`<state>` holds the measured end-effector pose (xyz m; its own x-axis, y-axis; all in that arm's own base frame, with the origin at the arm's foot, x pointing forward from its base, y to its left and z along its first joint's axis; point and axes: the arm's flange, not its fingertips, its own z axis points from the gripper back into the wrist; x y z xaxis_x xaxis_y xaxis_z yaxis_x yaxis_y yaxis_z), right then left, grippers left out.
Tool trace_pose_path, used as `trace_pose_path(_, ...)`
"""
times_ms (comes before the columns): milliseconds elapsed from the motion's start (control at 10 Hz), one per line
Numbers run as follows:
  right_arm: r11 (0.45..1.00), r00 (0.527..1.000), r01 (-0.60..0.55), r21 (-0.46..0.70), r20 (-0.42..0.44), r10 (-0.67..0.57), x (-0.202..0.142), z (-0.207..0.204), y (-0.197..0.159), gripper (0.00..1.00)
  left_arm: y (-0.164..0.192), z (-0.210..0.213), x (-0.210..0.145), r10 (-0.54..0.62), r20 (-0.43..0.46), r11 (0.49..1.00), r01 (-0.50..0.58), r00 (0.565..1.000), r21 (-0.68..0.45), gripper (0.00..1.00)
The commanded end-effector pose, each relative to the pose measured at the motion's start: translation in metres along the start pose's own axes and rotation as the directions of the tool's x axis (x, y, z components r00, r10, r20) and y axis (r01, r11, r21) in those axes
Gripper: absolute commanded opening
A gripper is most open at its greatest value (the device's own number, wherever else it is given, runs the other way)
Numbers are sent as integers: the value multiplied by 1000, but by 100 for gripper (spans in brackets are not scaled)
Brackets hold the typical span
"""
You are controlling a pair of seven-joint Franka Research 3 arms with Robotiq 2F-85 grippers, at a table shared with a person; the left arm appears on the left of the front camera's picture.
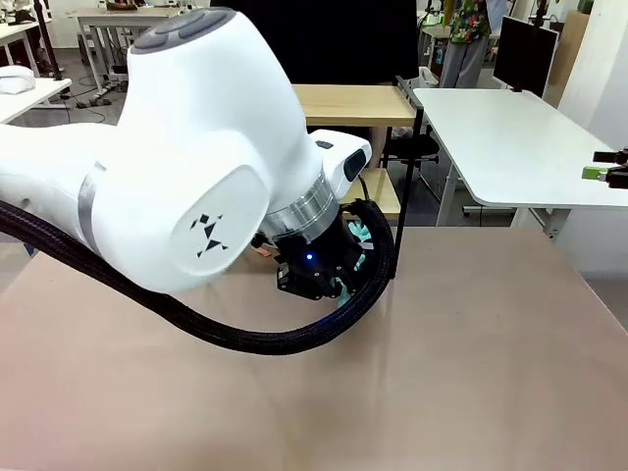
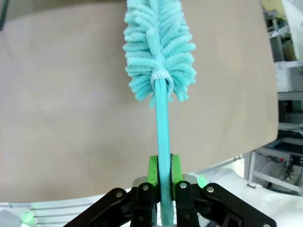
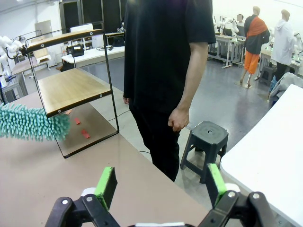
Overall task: Clean the shelf.
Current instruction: Clean the specific section of the Shelf indicated by the human with the Duster.
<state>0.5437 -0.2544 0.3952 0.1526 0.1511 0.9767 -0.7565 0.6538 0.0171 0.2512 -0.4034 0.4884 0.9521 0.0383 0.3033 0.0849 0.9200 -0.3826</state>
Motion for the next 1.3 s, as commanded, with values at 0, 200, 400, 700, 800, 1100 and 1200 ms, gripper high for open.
trace_pose_path(0,1000,1000,-5,4,-2,5,3,-1,1,100,-14,-26,-2,6,84,999,-8,996,33,13)
trace_pose_path(200,1000,1000,-5,4,-2,5,3,-1,1,100,-25,-44,-3,-2,138,998,-6,990,55,13)
trace_pose_path(400,1000,1000,-5,4,-2,5,3,-1,1,100,-29,-61,3,0,178,999,-10,984,54,13)
trace_pose_path(700,1000,1000,-5,4,-2,5,3,-1,1,100,-28,-97,21,9,162,999,-17,987,47,13)
trace_pose_path(800,1000,1000,-5,4,-2,5,3,-1,1,100,-29,-110,26,8,170,998,-17,985,54,13)
trace_pose_path(1100,1000,1000,-5,4,-2,5,3,-1,1,100,-28,-141,43,39,244,996,-56,969,62,13)
trace_pose_path(1200,1000,1000,-5,4,-2,5,3,-1,1,100,-27,-151,51,52,255,996,-67,966,51,13)
